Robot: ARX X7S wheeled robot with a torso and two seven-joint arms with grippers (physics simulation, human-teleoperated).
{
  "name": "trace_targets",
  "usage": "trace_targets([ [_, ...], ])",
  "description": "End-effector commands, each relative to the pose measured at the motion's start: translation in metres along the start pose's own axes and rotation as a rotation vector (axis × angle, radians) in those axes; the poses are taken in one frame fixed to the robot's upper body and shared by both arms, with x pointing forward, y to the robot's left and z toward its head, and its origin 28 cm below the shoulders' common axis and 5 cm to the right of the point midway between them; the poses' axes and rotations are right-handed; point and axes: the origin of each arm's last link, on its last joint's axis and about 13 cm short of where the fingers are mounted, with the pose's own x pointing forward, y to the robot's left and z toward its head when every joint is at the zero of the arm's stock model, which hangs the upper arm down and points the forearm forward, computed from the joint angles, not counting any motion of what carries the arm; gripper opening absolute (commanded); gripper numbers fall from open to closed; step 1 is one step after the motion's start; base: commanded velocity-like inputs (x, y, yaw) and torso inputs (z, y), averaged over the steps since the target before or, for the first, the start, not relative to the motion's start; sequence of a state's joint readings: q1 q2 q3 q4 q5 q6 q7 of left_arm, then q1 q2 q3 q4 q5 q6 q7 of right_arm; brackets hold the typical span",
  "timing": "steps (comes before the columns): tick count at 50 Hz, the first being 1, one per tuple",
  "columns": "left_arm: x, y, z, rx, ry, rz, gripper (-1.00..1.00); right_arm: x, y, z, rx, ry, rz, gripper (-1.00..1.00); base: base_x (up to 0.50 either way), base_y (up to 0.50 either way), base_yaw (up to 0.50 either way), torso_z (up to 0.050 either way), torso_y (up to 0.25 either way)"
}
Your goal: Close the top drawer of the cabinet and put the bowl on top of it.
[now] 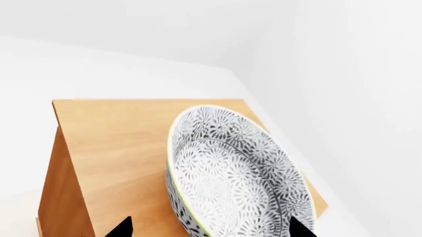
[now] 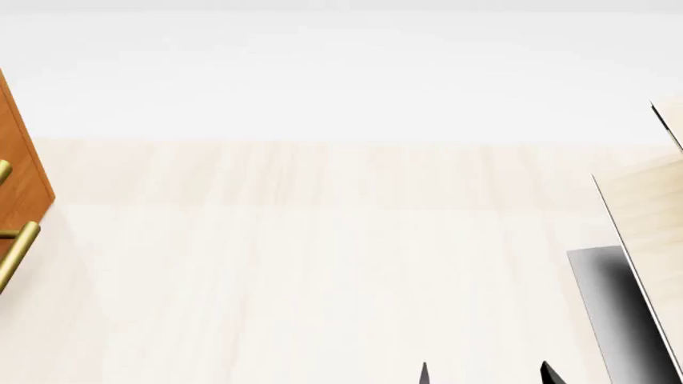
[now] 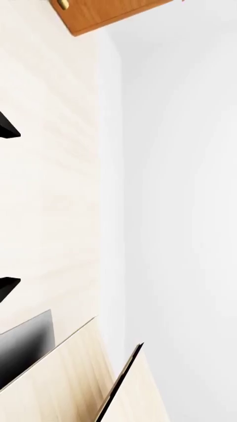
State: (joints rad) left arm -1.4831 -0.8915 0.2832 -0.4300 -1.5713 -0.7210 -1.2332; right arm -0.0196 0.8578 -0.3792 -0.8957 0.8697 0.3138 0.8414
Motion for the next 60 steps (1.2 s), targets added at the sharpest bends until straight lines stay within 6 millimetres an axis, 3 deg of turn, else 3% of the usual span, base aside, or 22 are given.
trace_targets([
  [1,-0.02,0.005,0.008,0.047,-0.003,-0.028,1.0,0.0,0.0,0.001,0.001,-0.004,0.004,1.0,0.0,0.0,0.0,0.0,0.0],
  [11,-0.05,0.015,0.014,0.097,-0.037,-0.096,1.0,0.0,0.002,0.0,0.004,-0.006,0.012,1.0,0.0,0.0,0.0,0.0,0.0],
  [23,-0.072,0.028,-0.005,0.194,-0.051,-0.195,1.0,-0.002,0.002,0.0,0.01,-0.01,0.019,1.0,0.0,0.0,0.0,0.0,0.0],
  [32,-0.102,0.039,-0.009,0.301,-0.131,-0.293,1.0,-0.003,0.003,-0.001,0.01,-0.01,0.023,1.0,0.0,0.0,0.0,0.0,0.0],
  [44,-0.14,0.06,-0.04,0.479,-0.213,-0.451,1.0,-0.005,0.002,-0.003,0.011,-0.009,0.031,1.0,0.0,0.0,0.0,0.0,0.0],
  [60,-0.169,0.094,-0.083,0.616,-0.222,-0.6,1.0,-0.005,0.003,-0.005,0.017,-0.006,0.035,1.0,0.0,0.0,0.0,0.0,0.0],
])
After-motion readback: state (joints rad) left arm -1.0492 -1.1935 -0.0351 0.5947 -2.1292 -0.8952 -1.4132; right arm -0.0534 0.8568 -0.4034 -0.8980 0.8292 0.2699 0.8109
